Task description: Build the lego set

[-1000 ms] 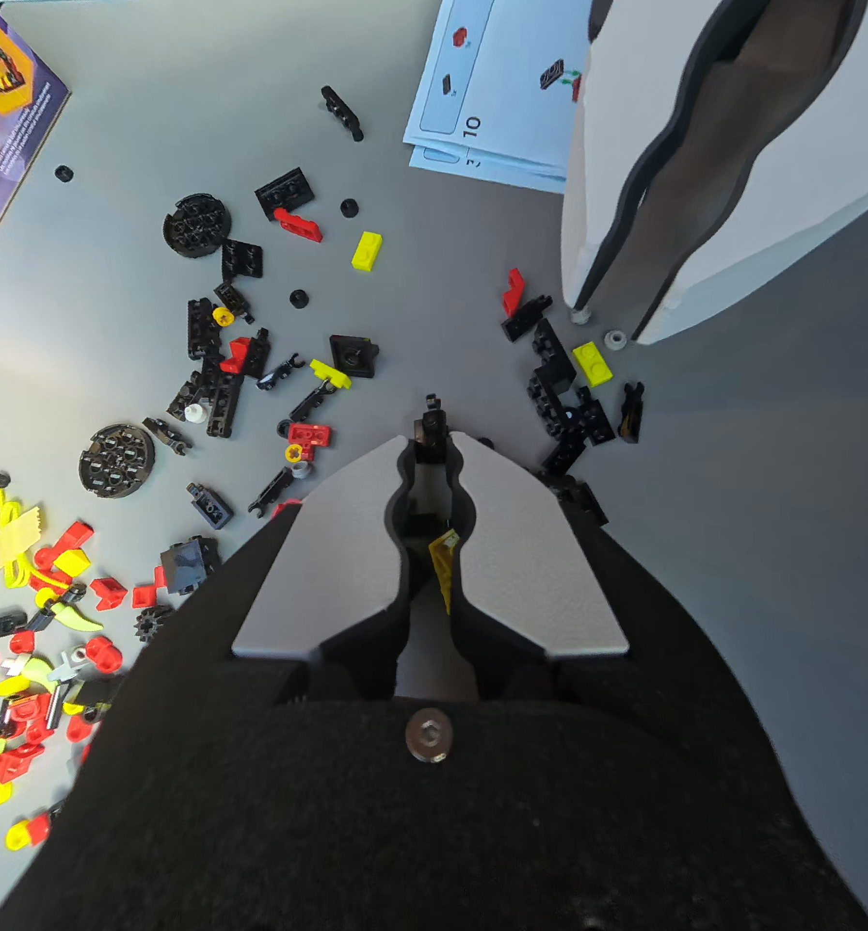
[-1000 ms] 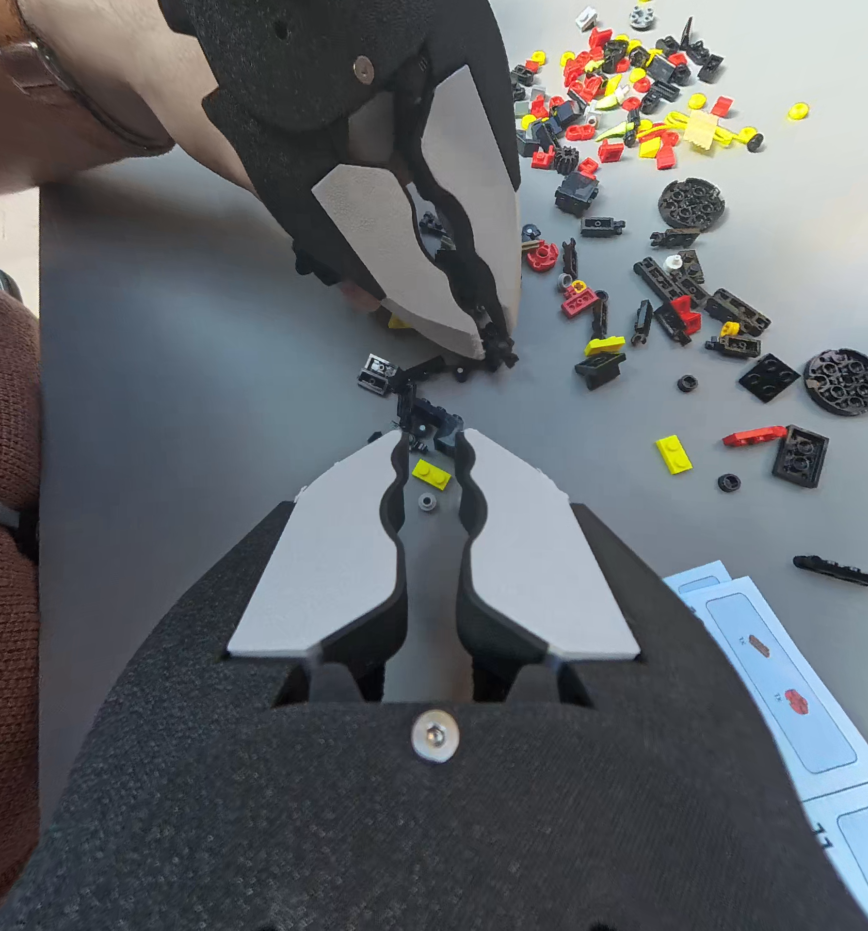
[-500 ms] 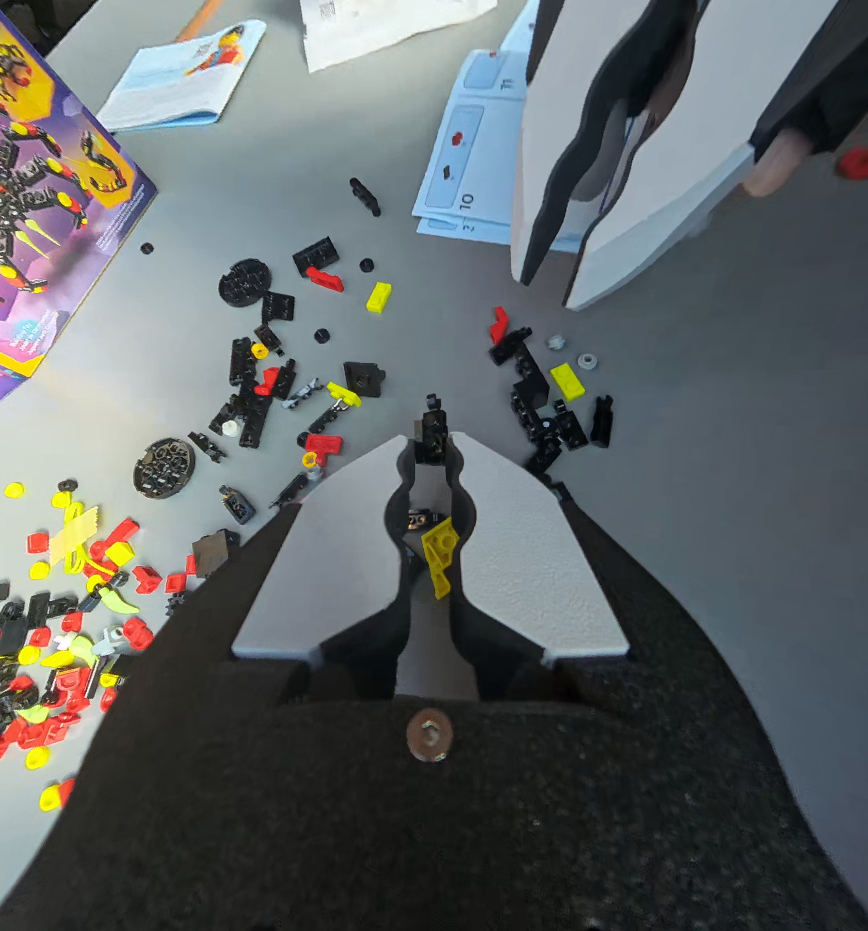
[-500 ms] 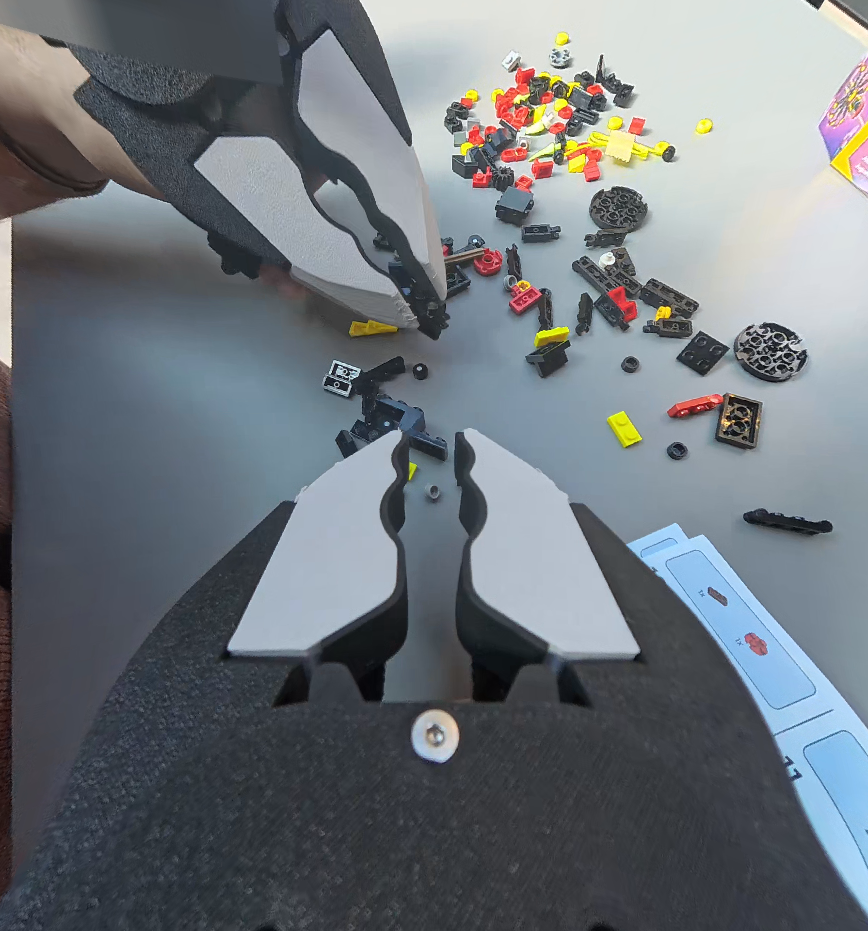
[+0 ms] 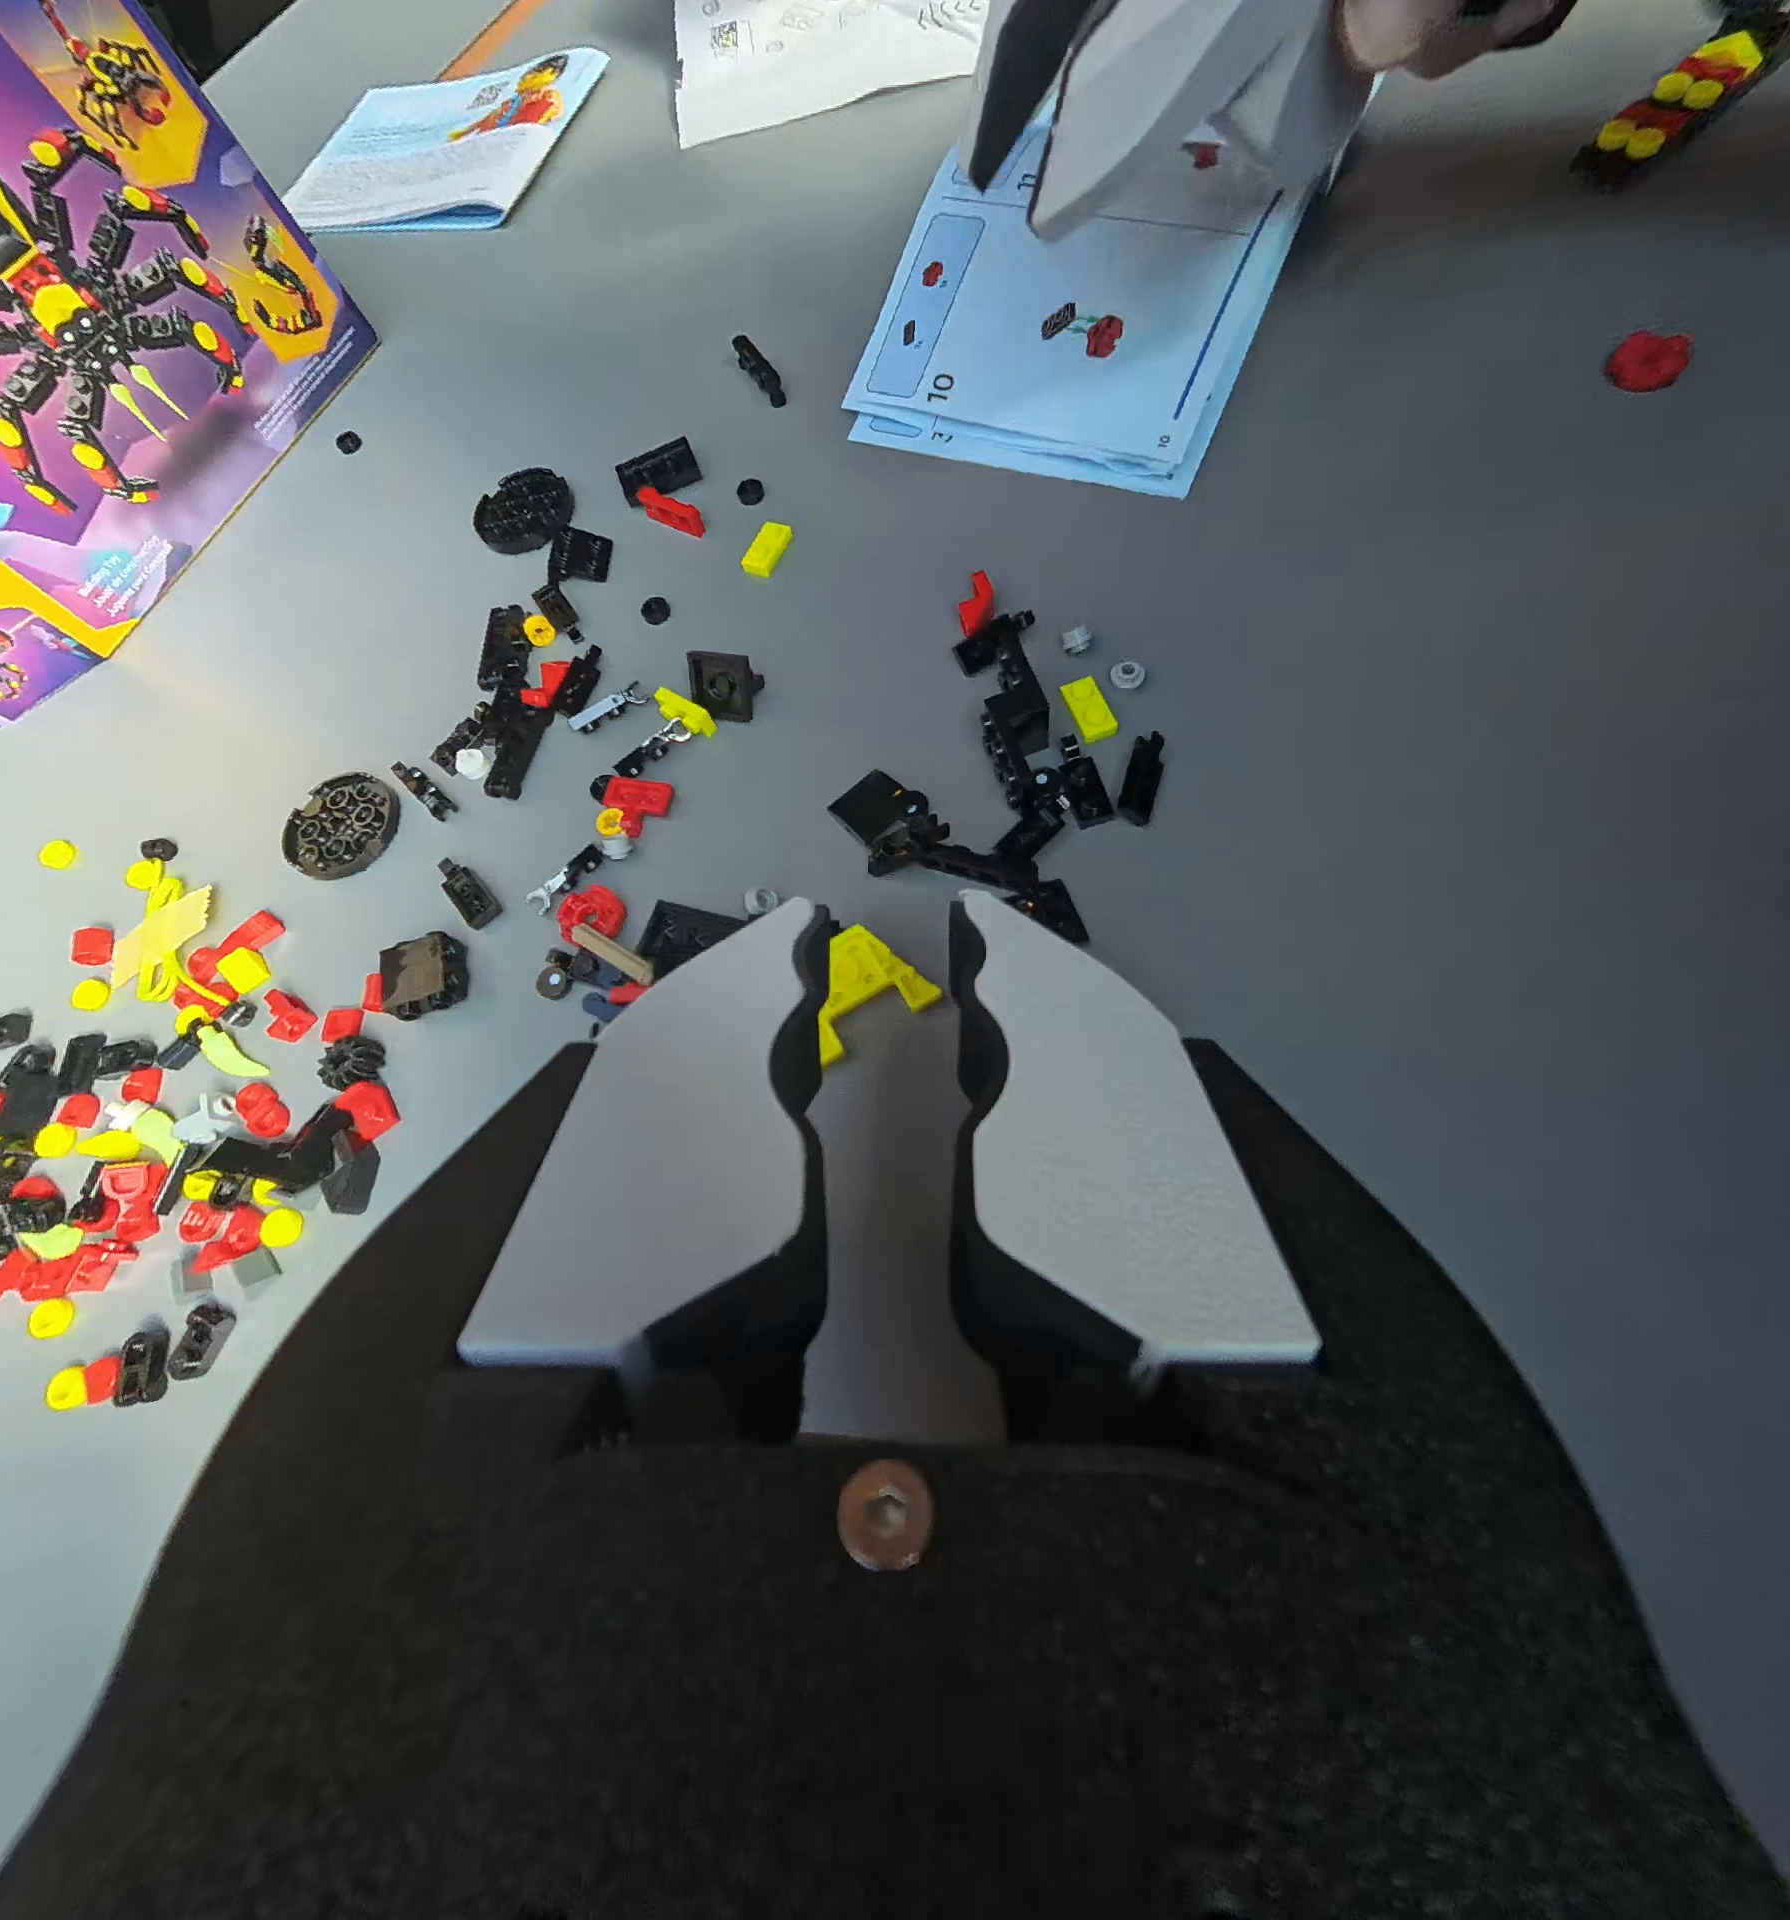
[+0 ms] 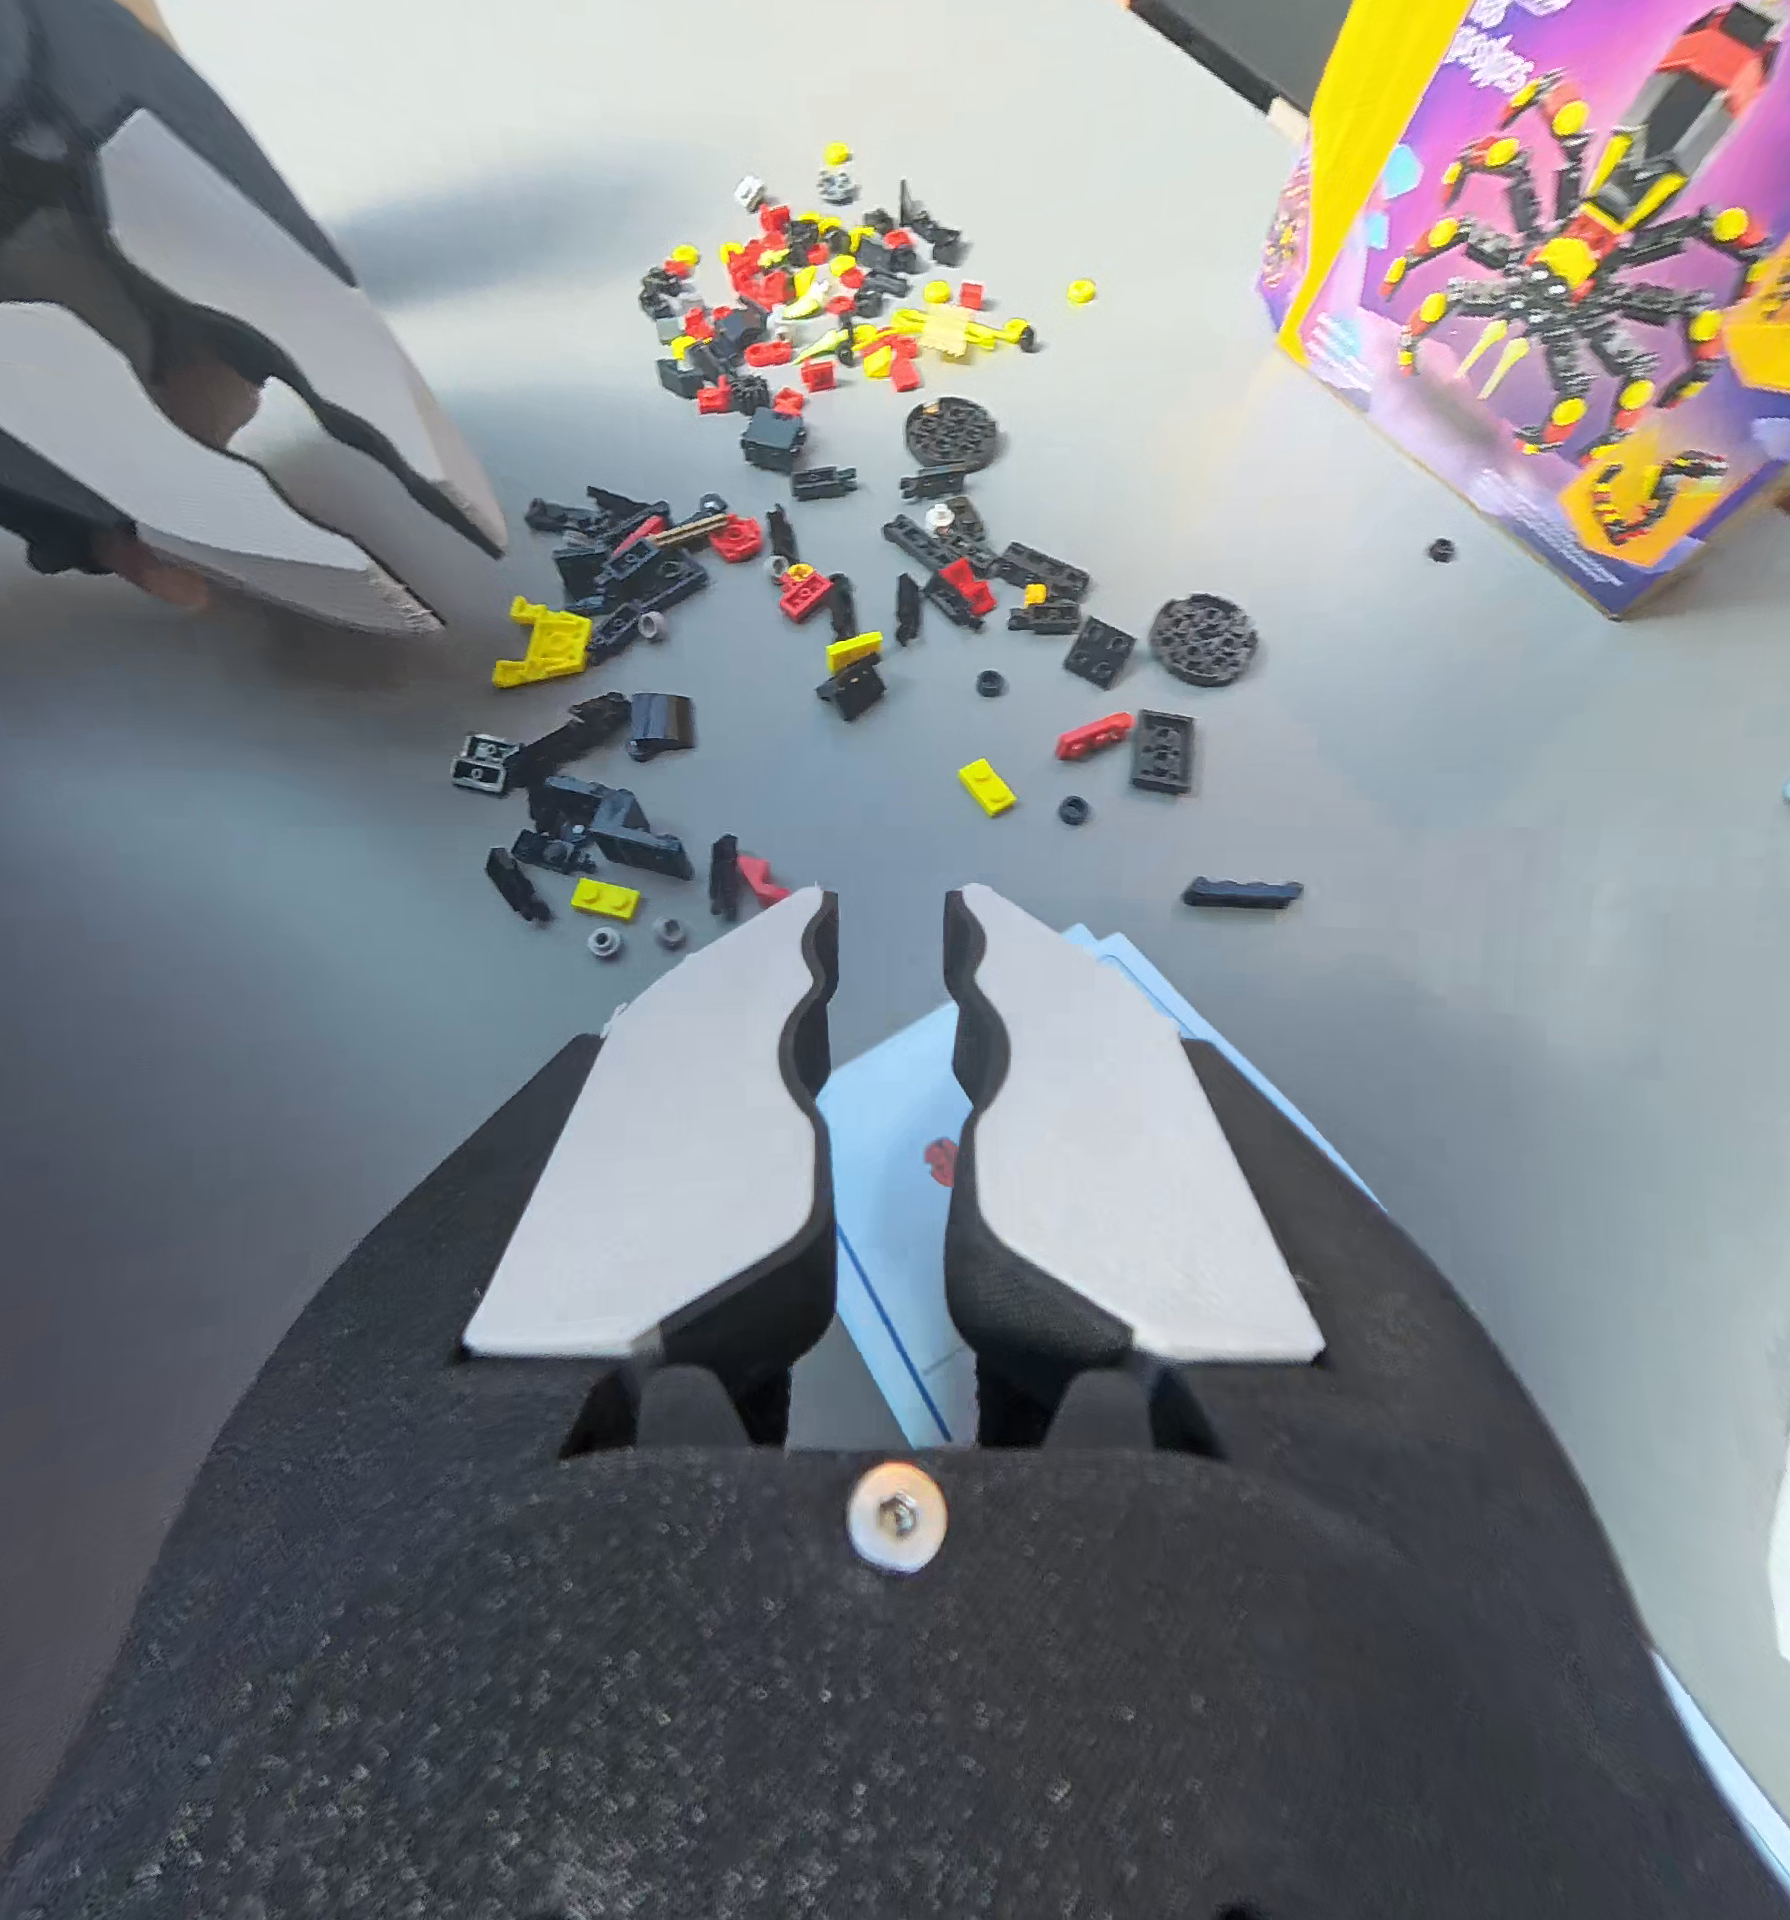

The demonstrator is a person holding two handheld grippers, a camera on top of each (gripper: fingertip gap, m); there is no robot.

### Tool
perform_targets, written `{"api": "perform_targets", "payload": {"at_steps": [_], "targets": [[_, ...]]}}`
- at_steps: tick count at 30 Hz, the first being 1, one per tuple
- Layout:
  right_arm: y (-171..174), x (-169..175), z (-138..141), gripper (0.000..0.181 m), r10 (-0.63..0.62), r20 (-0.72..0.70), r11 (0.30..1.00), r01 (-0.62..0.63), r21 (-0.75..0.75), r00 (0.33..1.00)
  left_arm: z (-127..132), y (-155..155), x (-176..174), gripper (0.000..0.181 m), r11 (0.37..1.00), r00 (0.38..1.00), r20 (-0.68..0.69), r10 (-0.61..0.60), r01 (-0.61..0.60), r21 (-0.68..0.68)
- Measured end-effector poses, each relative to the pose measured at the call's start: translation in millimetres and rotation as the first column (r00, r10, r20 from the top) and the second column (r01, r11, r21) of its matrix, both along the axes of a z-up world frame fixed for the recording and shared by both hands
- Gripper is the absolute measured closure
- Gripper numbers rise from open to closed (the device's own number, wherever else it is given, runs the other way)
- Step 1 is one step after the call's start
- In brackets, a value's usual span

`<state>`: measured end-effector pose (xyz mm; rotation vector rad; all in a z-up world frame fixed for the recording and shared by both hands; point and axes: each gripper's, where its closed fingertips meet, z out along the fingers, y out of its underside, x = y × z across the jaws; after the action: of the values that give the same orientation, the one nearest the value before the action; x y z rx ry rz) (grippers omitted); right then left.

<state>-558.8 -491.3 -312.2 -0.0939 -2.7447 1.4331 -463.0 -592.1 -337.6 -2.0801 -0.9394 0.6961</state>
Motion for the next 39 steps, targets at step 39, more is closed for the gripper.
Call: {"api": "perform_targets", "payload": {"at_steps": [39], "targets": [[113, -69, -5, 0.181, -0.051, -0.366, 0.98, 0.117, 0.162, 0.929, 1, 8, 30, 0.16, 0.991, 0.999, 0.034, -0.003, -0.002, 0.134]]}}
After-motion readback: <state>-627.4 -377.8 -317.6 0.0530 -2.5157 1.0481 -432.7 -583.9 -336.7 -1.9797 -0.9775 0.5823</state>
